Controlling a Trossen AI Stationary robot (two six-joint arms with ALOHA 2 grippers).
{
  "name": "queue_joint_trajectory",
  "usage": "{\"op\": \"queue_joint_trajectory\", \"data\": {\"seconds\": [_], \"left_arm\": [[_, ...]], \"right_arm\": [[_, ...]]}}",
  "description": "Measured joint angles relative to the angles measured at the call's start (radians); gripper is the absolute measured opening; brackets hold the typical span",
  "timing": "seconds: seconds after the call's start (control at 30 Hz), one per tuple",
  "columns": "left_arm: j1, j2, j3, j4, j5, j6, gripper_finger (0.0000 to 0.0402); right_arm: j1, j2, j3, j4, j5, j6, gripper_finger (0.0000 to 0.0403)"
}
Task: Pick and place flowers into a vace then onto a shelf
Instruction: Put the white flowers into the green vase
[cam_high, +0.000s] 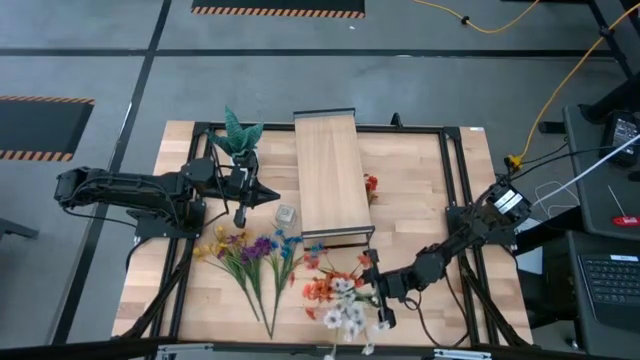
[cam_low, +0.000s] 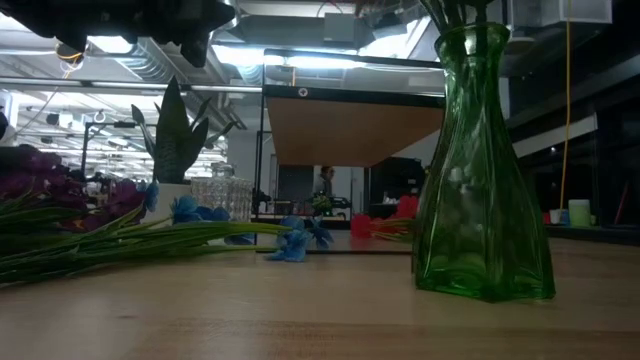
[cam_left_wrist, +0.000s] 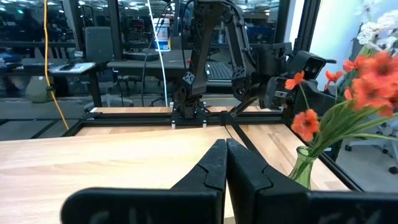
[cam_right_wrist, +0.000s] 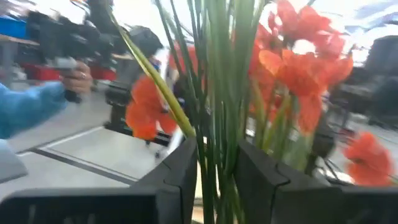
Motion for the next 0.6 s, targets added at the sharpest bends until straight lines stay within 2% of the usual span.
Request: {"op": "queue_joint_trajectory", "data": {"seconds": [0.2,0.3,0.6], "left_arm": [[0.0,0.0,0.0,-0.002,0.0,0.0,0.0003],[0.0,0.0,0.0,-0.002,0.0,0.0,0.0003],[0.0,0.0,0.0,-0.003,0.0,0.001,0.0003]], "right_arm": [[0.013,-0.001,0.0,-0.064,0.207,-0.002,0.0111],[0.012,-0.001,0.0,-0.065,0.239,-0.002,0.0111],[0.013,-0.001,0.0,-0.085,0.239,0.0,0.0105]]}}
